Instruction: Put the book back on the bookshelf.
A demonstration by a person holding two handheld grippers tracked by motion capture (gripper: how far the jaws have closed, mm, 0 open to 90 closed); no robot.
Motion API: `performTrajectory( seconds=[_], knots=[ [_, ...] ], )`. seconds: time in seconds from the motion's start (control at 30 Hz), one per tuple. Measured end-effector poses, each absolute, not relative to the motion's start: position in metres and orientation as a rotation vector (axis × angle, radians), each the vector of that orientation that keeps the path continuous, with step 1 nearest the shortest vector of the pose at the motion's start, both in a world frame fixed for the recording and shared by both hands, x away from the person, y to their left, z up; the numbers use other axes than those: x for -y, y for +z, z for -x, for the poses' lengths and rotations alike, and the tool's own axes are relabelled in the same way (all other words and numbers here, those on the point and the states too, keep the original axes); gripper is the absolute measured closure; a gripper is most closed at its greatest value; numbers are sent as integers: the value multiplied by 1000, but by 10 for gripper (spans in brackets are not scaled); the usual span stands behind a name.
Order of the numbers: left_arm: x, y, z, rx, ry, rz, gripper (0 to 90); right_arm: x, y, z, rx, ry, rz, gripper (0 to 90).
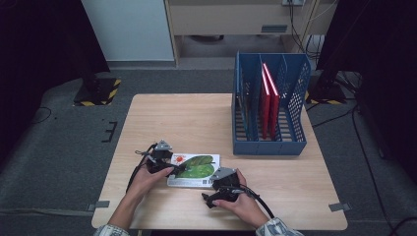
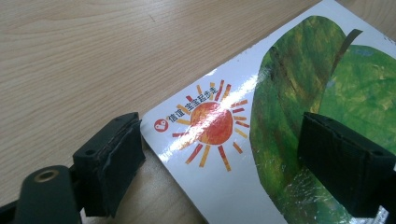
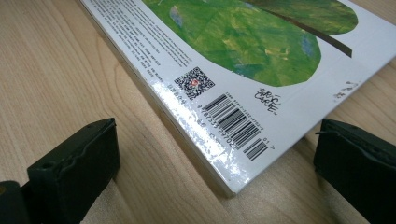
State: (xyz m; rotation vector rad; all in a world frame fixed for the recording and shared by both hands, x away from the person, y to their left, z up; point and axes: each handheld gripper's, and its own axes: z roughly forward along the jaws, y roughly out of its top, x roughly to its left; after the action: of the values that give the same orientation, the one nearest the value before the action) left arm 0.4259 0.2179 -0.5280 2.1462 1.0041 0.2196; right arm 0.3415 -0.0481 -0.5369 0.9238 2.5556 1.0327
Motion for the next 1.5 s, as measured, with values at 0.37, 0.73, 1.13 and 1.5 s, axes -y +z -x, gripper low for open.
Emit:
performTrajectory(
  seconds=[0.37, 0.73, 1.13, 1.5],
  knots=[
    [-218, -526, -427, -1018, 221, -2137, 153, 47, -538, -343, -2541, 1035, -935, 4],
    [-218, -519, -425, -1029, 242, -2118, 173, 44, -537, -342, -2521, 1027, -966, 4],
    [-219, -510, -422, -1032, 255, -2087, 176, 41, -537, -341, -2506, 1008, -998, 2],
    [-220, -500, -420, -1026, 245, -2050, 170, 37, -538, -345, -2444, 1037, -1079, 2]
  ],
)
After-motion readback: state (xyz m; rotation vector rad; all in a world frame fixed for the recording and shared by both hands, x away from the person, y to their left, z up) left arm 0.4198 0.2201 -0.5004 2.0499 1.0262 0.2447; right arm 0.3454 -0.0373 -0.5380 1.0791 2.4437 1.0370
